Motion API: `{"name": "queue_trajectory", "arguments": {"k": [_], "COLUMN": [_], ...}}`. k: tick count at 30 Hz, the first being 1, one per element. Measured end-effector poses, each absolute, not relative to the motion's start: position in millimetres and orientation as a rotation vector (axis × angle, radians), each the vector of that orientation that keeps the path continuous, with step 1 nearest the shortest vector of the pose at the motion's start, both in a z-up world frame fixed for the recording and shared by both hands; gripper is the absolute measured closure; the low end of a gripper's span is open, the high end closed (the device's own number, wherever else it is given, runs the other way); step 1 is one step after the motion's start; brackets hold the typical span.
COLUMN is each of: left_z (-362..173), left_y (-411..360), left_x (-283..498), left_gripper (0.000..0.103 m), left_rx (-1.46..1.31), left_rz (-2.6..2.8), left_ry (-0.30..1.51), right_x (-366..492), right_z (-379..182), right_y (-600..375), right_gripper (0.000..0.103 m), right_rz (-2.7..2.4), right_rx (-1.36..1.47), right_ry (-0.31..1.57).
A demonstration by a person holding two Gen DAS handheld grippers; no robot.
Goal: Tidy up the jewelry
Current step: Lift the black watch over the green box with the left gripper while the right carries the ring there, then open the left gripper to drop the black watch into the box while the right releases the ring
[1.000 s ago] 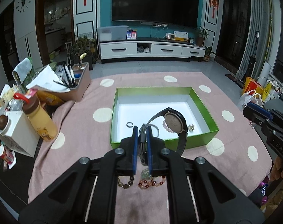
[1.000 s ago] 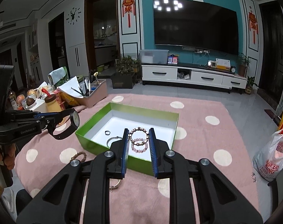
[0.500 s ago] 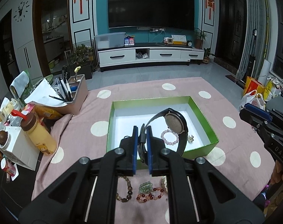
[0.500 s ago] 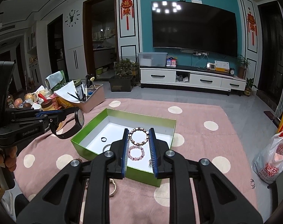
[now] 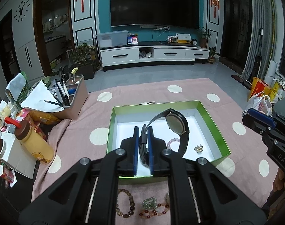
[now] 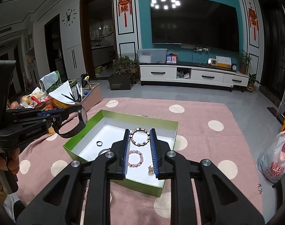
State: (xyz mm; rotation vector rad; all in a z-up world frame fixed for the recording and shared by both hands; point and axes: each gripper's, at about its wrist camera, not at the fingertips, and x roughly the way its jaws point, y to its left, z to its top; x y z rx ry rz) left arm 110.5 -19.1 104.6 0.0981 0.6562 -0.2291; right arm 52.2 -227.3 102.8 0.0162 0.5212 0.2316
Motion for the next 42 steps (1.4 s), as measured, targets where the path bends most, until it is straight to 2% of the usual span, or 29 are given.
{"name": "queue_trajectory", "arguments": {"k": [42], "left_z": [16], "left_y": [-31], "left_x": [198], "left_gripper": [0.094], "left_rx": [0.119], "left_rz": [-0.18], "left_ry": [0.872], "right_x": [150], "right_z": [27], "right_y": [-206], "right_gripper": [0.082], "right_rz": [0.259], "right_rx": [0.045], "right_ry": [0.749]}}
